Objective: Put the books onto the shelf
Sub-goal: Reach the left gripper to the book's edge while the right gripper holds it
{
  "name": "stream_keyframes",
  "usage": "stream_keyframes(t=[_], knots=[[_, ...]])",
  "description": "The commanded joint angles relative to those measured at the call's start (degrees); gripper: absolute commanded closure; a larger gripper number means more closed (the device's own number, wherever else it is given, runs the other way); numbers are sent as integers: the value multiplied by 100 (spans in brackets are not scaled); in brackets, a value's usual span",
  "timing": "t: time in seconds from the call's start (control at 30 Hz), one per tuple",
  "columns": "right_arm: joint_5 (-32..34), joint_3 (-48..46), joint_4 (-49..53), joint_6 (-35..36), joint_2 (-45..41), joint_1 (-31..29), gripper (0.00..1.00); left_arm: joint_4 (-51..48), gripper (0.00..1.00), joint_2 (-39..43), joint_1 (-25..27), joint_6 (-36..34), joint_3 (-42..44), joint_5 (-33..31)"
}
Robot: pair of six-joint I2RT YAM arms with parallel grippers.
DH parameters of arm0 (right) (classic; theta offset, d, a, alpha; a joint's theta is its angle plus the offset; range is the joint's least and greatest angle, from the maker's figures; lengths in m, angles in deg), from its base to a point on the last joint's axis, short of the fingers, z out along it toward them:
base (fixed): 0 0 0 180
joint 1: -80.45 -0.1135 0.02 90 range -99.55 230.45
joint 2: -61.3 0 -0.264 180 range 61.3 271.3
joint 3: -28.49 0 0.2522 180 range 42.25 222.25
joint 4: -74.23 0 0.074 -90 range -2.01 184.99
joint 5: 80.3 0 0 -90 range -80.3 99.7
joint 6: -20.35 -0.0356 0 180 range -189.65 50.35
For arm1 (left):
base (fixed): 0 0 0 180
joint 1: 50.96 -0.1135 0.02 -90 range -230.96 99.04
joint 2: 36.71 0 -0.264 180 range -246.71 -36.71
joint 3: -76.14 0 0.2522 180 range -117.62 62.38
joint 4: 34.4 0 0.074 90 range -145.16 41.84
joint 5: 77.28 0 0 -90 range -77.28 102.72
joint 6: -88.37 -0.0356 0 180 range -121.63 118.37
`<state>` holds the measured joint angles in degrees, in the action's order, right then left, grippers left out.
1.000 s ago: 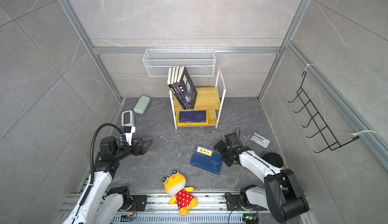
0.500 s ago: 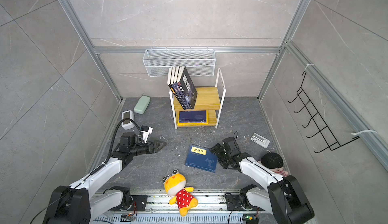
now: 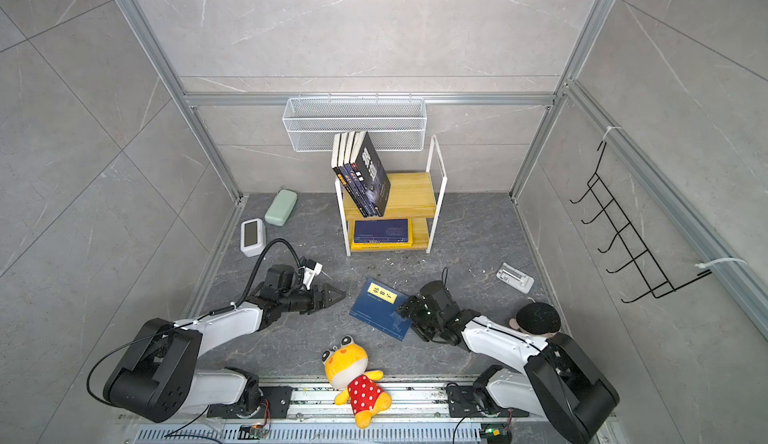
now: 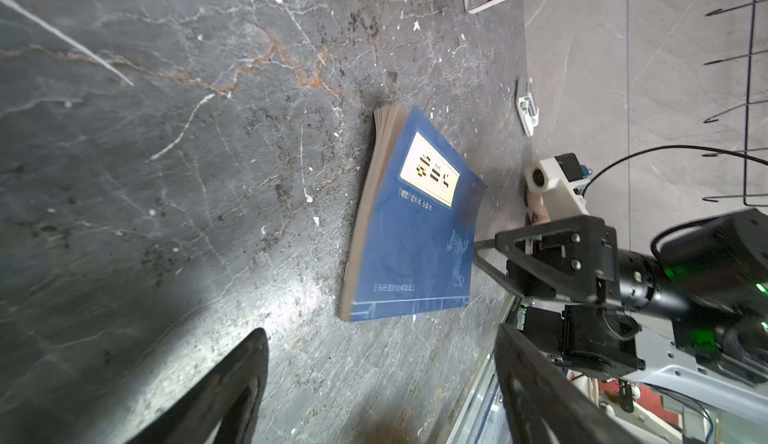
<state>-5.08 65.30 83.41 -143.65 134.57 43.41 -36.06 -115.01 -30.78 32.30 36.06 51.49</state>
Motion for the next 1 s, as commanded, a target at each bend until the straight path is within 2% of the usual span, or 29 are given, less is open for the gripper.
stream_keyframes(t=[0.0, 0.07, 0.17, 0.27, 0.53, 0.67, 0.8, 0.97], knots=[[280, -109, 506, -282, 794, -284, 22, 214, 20, -152, 19, 127, -142, -288], [253, -18, 292, -342, 1058, -370, 23, 199, 24, -198, 12, 147, -198, -383], [299, -114, 18, -462, 1171, -418, 23, 132, 25, -315, 12, -59, -401, -413], [457, -91, 237, -364, 1126, -410, 23, -23, 25, -573, 3, -326, -734, -544], [982, 14, 1145, 45, 667, -173, 23, -525, 22, -1367, 33, -388, -1550, -671], [1012, 14, 1084, 91, 720, -151, 23, -637, 22, -1713, 198, -619, -1841, -554], [1039, 104, 1031, 149, 856, -142, 23, -826, 20, -1914, 275, -642, -1965, -693], [910, 350, 770, 228, 1263, -146, 24, -715, 24, -1979, 367, -499, -1815, -628]])
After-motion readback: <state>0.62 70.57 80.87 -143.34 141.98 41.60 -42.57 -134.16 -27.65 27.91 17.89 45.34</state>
